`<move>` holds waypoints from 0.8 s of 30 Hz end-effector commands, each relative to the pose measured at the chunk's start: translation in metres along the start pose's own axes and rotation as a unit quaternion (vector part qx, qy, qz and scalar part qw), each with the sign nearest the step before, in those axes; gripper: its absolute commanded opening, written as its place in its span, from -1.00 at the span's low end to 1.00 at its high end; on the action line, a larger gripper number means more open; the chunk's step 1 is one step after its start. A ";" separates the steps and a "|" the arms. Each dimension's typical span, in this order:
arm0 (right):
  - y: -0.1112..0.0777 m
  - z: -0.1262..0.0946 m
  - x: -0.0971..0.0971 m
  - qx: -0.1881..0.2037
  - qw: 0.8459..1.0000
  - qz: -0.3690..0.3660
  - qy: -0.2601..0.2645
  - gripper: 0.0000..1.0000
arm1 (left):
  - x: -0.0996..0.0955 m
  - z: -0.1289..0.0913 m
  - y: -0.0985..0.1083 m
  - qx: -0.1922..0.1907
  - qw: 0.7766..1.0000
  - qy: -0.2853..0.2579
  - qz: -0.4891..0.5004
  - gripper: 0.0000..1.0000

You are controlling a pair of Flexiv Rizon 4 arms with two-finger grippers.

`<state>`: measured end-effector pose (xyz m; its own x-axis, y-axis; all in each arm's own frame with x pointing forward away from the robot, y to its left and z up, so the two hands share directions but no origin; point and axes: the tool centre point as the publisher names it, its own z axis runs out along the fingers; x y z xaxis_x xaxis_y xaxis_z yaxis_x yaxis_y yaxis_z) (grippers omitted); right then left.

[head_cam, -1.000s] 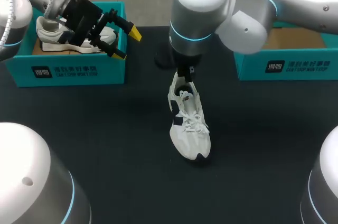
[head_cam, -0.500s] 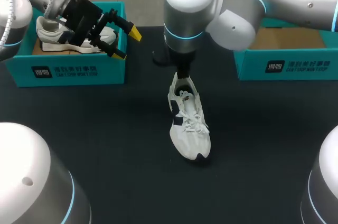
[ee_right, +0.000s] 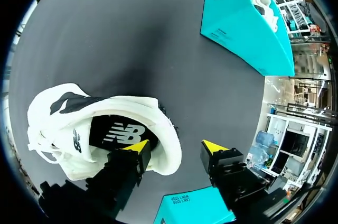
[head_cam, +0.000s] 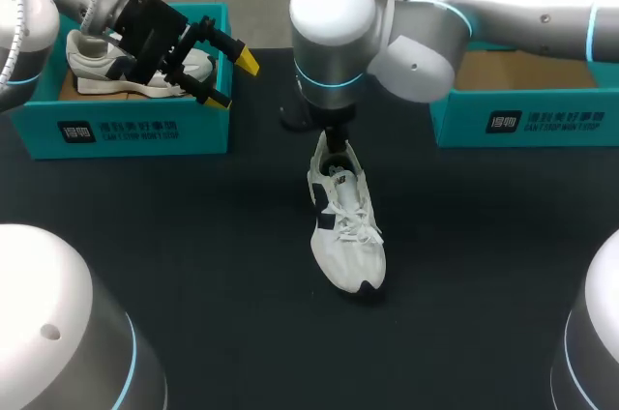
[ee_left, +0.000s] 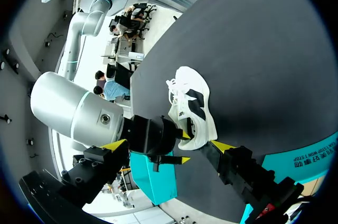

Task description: Take the shoe out of the shoebox, open the shoe tongue, remove and reinsert the insole, then place the shoe into the shoebox

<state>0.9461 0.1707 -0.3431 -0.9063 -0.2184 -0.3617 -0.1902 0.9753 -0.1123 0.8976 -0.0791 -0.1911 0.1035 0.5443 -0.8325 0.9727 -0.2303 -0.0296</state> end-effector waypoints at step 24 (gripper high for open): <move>0.002 0.049 0.004 0.015 0.999 -0.018 0.034 0.08 | 0.000 0.000 0.000 0.000 1.000 0.001 0.000 1.00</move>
<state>0.9584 0.1673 -0.3857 -0.9222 -0.2482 -0.2964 -0.2125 0.9659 -0.1476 0.8976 -0.0791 -0.1911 0.1035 0.5443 -0.8325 0.9727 -0.2303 -0.0296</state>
